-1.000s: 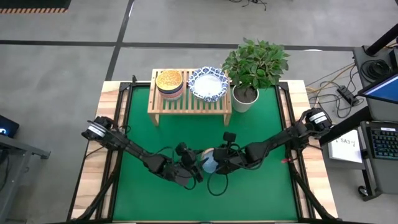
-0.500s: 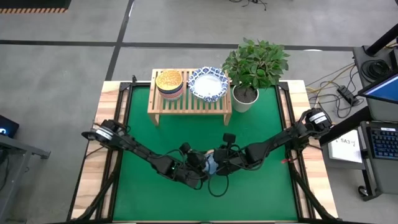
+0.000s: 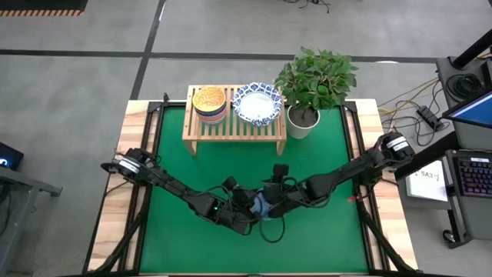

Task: Place and stack plates onto a shelf
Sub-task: Stack the light blue bowl on top of the yellow bowl on the shelf

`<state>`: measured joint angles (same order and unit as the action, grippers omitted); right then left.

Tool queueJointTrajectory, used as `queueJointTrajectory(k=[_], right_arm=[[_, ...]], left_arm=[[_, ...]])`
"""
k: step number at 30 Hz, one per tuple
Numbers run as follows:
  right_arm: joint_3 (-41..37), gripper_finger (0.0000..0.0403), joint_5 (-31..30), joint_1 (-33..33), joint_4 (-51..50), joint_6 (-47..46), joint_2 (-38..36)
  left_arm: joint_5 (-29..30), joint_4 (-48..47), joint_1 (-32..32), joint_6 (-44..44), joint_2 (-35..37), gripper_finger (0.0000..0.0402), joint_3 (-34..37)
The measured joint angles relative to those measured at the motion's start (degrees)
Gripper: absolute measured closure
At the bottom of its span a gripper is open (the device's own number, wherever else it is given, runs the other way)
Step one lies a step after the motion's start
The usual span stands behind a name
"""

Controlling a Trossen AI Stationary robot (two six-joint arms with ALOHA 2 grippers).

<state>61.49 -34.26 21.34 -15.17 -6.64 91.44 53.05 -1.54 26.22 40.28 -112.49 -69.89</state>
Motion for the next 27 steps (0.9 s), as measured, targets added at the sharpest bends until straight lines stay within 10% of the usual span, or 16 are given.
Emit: queueJointTrajectory(k=[12,27], right_arm=[[-4.9,0.0232,1.2,0.8,0.0,6.3,-13.5],[-16.5,0.0232,1.8,2.0,3.8,7.3,-38.4]], left_arm=[[-1.1,-13.7,0.4,0.8,4.5,0.0399,-5.0],[0.3,-26.6,0.1,-3.7,28.0,0.04,-4.3]])
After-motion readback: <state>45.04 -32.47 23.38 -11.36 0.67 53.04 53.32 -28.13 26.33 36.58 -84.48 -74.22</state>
